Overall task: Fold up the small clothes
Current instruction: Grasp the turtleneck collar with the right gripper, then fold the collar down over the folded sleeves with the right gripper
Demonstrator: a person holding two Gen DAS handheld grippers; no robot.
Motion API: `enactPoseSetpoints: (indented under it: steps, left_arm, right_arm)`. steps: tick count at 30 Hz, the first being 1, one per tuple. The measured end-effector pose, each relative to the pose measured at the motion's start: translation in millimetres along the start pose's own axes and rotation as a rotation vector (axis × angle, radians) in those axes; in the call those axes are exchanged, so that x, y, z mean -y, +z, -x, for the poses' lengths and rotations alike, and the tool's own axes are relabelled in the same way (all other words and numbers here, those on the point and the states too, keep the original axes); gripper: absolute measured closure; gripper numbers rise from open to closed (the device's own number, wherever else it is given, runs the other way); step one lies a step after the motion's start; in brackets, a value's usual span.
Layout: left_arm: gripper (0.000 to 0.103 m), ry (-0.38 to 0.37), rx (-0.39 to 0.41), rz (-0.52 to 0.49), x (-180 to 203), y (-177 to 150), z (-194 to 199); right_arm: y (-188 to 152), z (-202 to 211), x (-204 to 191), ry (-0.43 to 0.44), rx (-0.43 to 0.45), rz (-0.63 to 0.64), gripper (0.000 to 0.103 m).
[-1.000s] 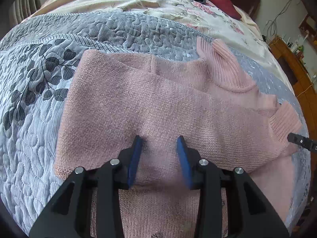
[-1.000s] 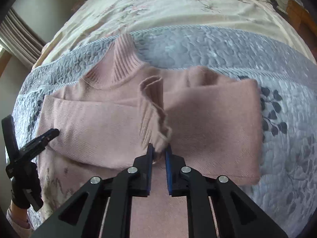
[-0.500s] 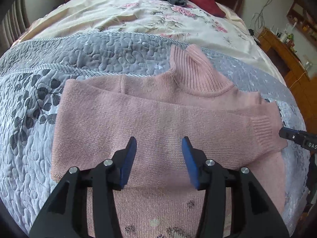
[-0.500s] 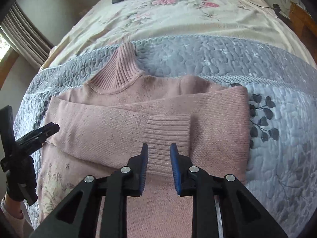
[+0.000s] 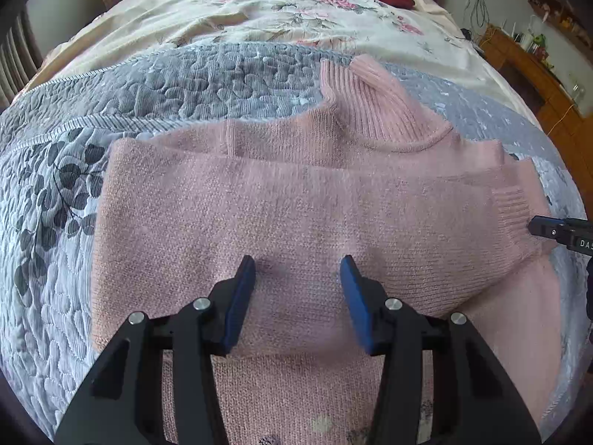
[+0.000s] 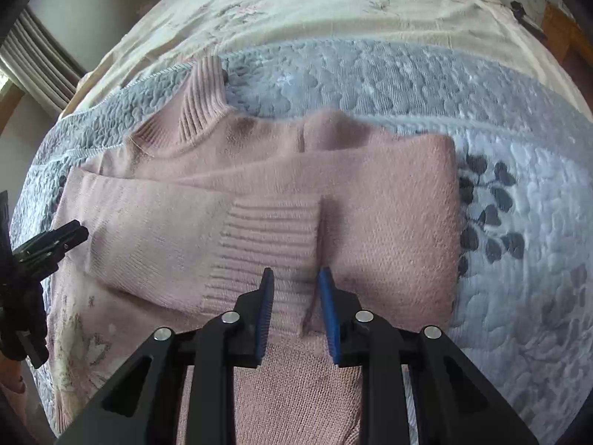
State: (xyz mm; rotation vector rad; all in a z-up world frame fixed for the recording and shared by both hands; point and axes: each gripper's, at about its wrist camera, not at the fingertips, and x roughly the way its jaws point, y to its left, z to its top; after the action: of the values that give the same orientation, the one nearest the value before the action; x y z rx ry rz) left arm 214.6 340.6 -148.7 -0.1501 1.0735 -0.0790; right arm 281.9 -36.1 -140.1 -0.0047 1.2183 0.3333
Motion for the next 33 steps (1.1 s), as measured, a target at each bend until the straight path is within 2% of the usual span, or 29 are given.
enactPoseSetpoints:
  steps: [5, 8, 11, 13, 16, 18, 21, 22, 23, 24, 25, 27, 30, 33]
  left_arm:
    - [0.049, 0.006, 0.063, -0.008, 2.5, 49.9, 8.6]
    - [0.046, 0.001, 0.043, -0.037, 10.9, 83.2, -7.4]
    - [0.046, -0.017, -0.011, -0.039, 15.5, 109.5, -37.2]
    - [0.046, -0.044, -0.035, -0.015, 14.3, 122.4, -56.9]
    - [0.046, -0.07, -0.073, -0.002, 15.5, 134.7, -85.2]
    - [0.046, -0.057, -0.098, -0.023, 20.0, 139.0, -102.2]
    - [0.047, -0.055, -0.097, -0.046, 27.2, 145.0, -118.4]
    - [0.049, -0.06, -0.091, -0.045, 29.3, 146.8, -121.0]
    - [0.054, -0.065, -0.087, -0.038, 30.9, 148.3, -123.0]
    - [0.068, -0.081, -0.084, -0.03, 31.7, 149.8, -124.3]
    - [0.085, -0.109, -0.09, -0.022, 32.6, 150.5, -126.2]
    - [0.094, -0.135, -0.089, -0.011, 34.2, 150.9, -126.6]
    - [0.096, -0.151, -0.049, -0.01, 35.0, 149.4, -115.9]
    - [0.096, -0.223, 0.049, 0.007, 29.3, 141.6, -83.0]
  right_arm:
    - [55.4, 10.1, -14.7, 0.068, 0.055, 0.031, 0.07]
    - [95.8, -6.9, -33.0, 0.11, 0.048, 0.06, 0.063]
    - [130.6, -35.4, -47.9, 0.21, 0.014, 0.029, 0.061]
    - [147.4, -56.3, -57.6, 0.262, -0.008, 0.01, 0.052]
    - [164.6, -84.1, -69.7, 0.27, -0.029, 0.011, 0.043]
    - [173.7, -100.0, -76.5, 0.255, -0.041, 0.014, 0.035]
    - [184.8, -117.8, -84.0, 0.25, -0.05, 0.019, 0.034]
    - [186.8, -123.0, -84.9, 0.245, -0.053, 0.015, 0.037]
    - [187.7, -129.3, -85.2, 0.236, -0.066, 0.013, 0.044]
    - [187.6, -134.8, -85.0, 0.235, -0.084, 0.014, 0.066]
    - [186.5, -136.6, -84.1, 0.251, -0.087, 0.014, 0.078]
    - [182.9, -128.4, -83.1, 0.263, -0.049, 0.032, 0.083]
    - [174.4, -104.0, -81.3, 0.278, 0.019, 0.064, 0.084]
    - [158.9, -70.8, -79.8, 0.319, 0.101, 0.112, 0.084]
